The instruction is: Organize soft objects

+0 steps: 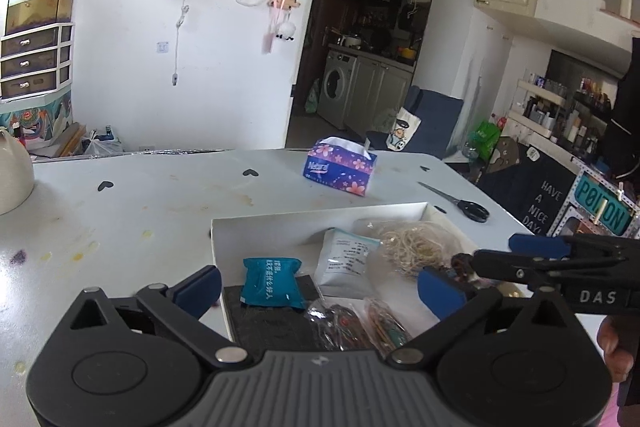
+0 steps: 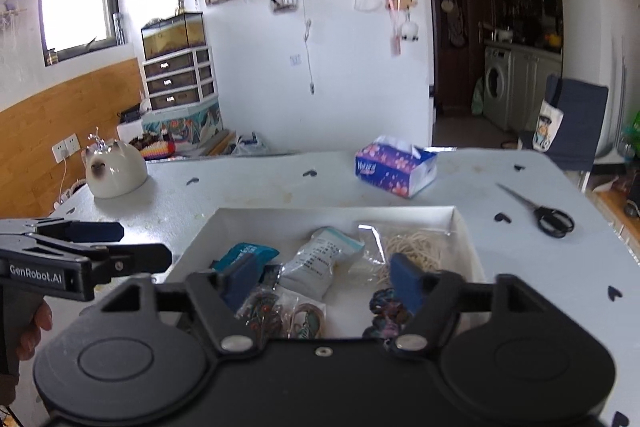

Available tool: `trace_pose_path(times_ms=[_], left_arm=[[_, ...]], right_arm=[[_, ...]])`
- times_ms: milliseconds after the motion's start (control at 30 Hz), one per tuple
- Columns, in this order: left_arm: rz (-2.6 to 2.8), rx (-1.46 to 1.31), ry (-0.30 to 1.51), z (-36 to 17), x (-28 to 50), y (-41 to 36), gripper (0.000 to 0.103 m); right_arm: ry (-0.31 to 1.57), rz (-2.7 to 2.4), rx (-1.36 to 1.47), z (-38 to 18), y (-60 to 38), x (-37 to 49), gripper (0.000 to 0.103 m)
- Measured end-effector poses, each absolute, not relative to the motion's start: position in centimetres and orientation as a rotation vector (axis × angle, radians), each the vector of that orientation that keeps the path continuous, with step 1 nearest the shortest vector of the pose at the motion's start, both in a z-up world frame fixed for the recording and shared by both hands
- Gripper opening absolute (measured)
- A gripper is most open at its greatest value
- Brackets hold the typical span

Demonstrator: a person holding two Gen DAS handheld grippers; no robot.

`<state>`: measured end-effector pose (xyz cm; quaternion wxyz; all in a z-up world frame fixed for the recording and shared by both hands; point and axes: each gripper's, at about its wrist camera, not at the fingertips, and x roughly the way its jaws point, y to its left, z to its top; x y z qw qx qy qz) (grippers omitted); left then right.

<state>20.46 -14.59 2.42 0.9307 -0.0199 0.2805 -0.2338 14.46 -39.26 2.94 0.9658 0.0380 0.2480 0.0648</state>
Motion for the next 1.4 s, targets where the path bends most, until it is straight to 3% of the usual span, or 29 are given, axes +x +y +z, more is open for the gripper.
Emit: trace_pose_path(times_ms=[267, 433, 1400], left_arm=[[-0.47, -0.035, 0.551, 3.0, 17.6, -14.0, 0.103], [-0.429, -0.005, 0.514, 3.5, 15.4, -13.5, 0.103], [-0.257, 0.073, 0.36, 0.8, 0.6, -14.2, 0.103]], right_arm=[[0.457, 0.11, 0.063, 3.5, -39.3, 11.2, 0.097], [0.42, 0.091, 0.063, 3.6, -39.8, 8.5, 0.103], [0.279, -0.036, 0.006, 0.2, -40.4, -6.7, 0.103]])
